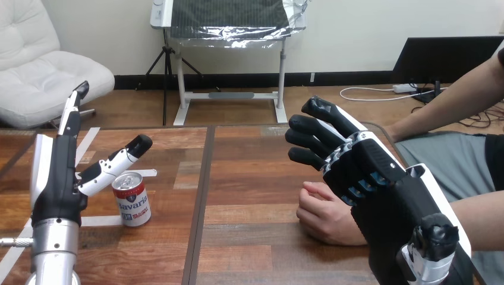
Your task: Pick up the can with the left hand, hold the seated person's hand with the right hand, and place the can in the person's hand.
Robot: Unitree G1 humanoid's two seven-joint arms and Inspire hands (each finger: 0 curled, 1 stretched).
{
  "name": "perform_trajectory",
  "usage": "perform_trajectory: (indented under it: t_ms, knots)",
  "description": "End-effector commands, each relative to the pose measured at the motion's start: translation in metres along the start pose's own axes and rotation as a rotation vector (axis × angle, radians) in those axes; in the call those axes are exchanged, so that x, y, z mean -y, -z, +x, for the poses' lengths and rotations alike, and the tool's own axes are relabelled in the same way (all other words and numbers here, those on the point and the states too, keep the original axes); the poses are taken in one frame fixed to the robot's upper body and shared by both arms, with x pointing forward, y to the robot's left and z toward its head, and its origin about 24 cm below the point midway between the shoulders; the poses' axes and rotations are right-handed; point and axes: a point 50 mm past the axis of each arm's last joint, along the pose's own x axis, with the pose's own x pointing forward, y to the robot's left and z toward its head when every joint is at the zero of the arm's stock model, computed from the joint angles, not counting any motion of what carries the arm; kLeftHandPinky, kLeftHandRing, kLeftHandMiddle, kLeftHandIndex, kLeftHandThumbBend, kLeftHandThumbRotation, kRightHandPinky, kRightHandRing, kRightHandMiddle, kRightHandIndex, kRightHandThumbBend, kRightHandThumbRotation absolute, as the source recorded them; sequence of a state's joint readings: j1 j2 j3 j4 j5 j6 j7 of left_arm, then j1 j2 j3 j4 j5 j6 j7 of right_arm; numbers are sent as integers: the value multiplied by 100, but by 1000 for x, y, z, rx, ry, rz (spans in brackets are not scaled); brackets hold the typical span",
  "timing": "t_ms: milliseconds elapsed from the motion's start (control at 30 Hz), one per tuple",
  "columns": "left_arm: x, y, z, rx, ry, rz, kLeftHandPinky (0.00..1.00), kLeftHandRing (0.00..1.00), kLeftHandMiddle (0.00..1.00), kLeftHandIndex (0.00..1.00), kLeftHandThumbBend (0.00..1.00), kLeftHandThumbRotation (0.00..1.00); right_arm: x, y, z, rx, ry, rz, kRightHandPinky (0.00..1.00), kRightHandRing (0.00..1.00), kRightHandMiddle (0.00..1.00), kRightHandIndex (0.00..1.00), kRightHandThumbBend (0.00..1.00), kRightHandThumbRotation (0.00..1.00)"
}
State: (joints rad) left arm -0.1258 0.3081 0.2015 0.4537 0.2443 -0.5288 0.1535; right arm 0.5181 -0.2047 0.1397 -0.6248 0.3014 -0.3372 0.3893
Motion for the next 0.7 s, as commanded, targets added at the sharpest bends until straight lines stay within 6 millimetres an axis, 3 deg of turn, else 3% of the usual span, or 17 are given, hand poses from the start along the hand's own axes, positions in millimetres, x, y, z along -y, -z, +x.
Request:
perform_trajectory:
  t_ms: [0, 667]
  knots:
    - [-3, -15, 22, 91, -15, 6, 95, 98, 98, 95, 100, 61, 3, -6, 6, 37, -12, -32, 85, 87, 87, 89, 100, 94]
    - [1, -6, 24, 32, -9, 22, 94, 99, 99, 96, 100, 60, 4, -9, 5, 32, -17, -41, 85, 86, 86, 88, 100, 93]
